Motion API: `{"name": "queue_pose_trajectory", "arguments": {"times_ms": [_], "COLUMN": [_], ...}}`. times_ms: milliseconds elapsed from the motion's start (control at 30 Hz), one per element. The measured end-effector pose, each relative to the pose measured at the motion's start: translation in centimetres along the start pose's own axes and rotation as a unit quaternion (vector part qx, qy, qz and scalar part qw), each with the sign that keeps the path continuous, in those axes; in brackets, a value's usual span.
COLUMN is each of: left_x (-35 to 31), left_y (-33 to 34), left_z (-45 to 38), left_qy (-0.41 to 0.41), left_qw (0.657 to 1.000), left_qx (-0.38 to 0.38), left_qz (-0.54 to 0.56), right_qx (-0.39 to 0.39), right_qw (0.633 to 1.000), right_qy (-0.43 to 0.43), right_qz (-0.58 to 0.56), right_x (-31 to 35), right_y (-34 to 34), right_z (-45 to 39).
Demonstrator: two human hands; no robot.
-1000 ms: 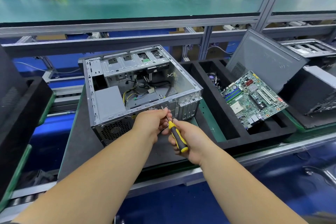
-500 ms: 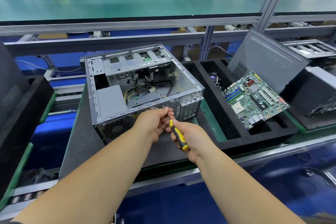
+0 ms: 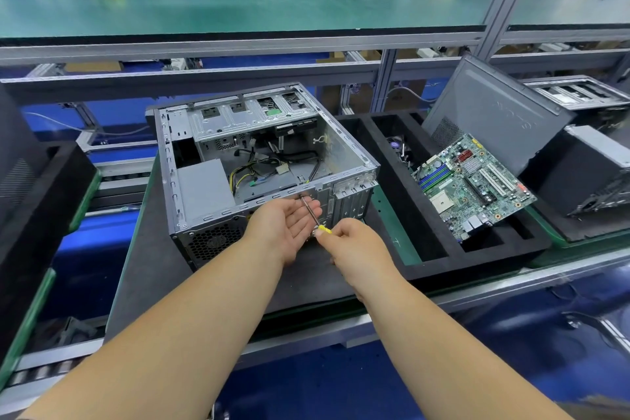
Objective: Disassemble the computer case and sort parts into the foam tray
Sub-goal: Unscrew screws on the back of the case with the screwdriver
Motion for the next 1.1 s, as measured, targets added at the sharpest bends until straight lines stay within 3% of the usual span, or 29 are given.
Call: {"name": "queue_pose_trajectory", "arguments": {"times_ms": [167, 300, 400, 467, 533, 600, 667, 900, 1100], "left_x": [0.3, 0.5, 0.7, 0.8, 0.8, 0.8, 0.8, 0.4, 0.4], "left_y": [0.0, 0.0, 0.2, 0.2, 0.2, 0.2, 0.1, 0.2, 0.4], "left_z": [-0.4, -1.0, -1.4, -1.6, -1.7, -1.7, -1.5, -0.9, -0.8], "left_qy": [0.010, 0.018, 0.045, 0.055, 0.060, 0.060, 0.051, 0.032, 0.037], "left_qw": [0.999, 0.999, 0.997, 0.996, 0.996, 0.996, 0.997, 0.999, 0.998], "left_qx": [-0.010, -0.031, -0.043, -0.044, -0.048, -0.047, -0.044, -0.033, -0.051], "left_qz": [-0.033, -0.035, -0.043, -0.045, -0.042, -0.035, -0.024, -0.027, -0.012], "right_qx": [-0.094, -0.097, -0.006, 0.085, 0.169, 0.213, 0.218, 0.154, 0.086], "right_qw": [0.957, 0.930, 0.975, 0.995, 0.943, 0.887, 0.879, 0.926, 0.982], "right_qy": [-0.091, -0.130, -0.061, 0.050, 0.165, 0.217, 0.215, 0.169, 0.070], "right_qz": [0.257, 0.329, 0.215, -0.009, -0.235, -0.346, -0.366, -0.302, -0.152], "right_x": [1.3, 2.1, 1.7, 1.3, 1.0, 0.8, 0.7, 0.4, 0.4], "right_y": [-0.4, 0.2, 0.1, 0.1, 0.2, 0.0, -0.1, 0.0, 0.0], "right_z": [0.5, 1.0, 0.6, 0.5, 0.7, 0.8, 0.8, 0.4, 0.2]}}
Point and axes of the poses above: each hand's wrist, its own z-axis away from the middle knuckle, its own y-axis out of the palm, x = y × z, the point moved 2 cm from there along -z, towards the middle knuckle, and after that the axes turned 1 degree about -z, right-handed, at the moved point
